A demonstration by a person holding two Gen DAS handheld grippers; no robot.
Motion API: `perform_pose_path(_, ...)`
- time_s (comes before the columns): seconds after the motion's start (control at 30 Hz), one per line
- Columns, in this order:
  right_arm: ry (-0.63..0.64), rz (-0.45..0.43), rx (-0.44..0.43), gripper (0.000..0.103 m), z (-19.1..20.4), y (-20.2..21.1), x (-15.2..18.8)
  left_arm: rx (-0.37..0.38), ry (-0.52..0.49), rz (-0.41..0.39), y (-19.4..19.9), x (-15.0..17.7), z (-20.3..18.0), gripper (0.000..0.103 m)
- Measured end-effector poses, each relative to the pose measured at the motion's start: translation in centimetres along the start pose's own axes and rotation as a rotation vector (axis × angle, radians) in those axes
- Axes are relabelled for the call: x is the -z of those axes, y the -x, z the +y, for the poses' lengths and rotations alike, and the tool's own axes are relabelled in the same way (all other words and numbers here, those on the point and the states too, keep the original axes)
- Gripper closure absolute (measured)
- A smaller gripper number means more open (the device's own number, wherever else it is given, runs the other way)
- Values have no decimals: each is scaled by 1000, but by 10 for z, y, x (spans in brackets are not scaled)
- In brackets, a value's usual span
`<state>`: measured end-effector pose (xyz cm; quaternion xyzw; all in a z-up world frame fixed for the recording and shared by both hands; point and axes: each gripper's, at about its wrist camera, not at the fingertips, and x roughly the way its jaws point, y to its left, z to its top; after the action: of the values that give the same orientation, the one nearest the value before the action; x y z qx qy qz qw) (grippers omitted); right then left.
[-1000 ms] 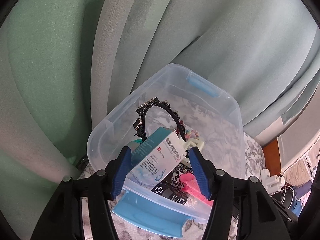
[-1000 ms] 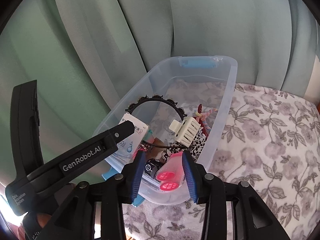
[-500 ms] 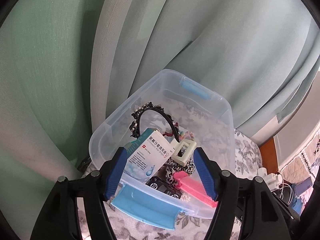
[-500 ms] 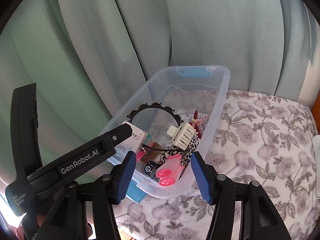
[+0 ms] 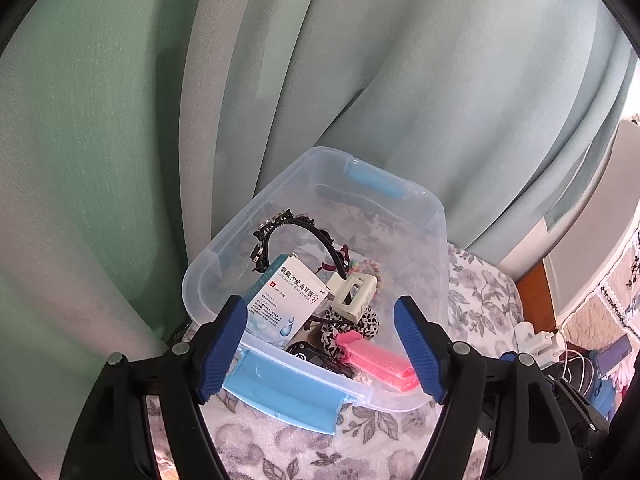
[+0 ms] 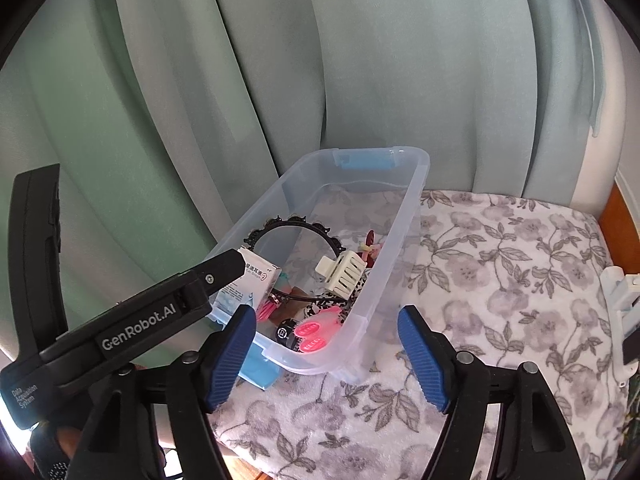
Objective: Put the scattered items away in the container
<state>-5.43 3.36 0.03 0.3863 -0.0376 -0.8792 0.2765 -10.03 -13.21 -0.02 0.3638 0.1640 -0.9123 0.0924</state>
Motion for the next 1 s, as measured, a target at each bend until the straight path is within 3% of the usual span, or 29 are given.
perform_pose_path(0.4,-66,7,104,14,-24,21,8,-8,-92,-14,19,9,-24,15)
perform_pose_path(0.67,-108,-12,133,2,-40,39,14,-14,-111,-42,34,14,-35,4)
perform_pose_path(1.0,-130,-43,162,0,-49,58,22,-45,-155,-55,47,23,-48,4)
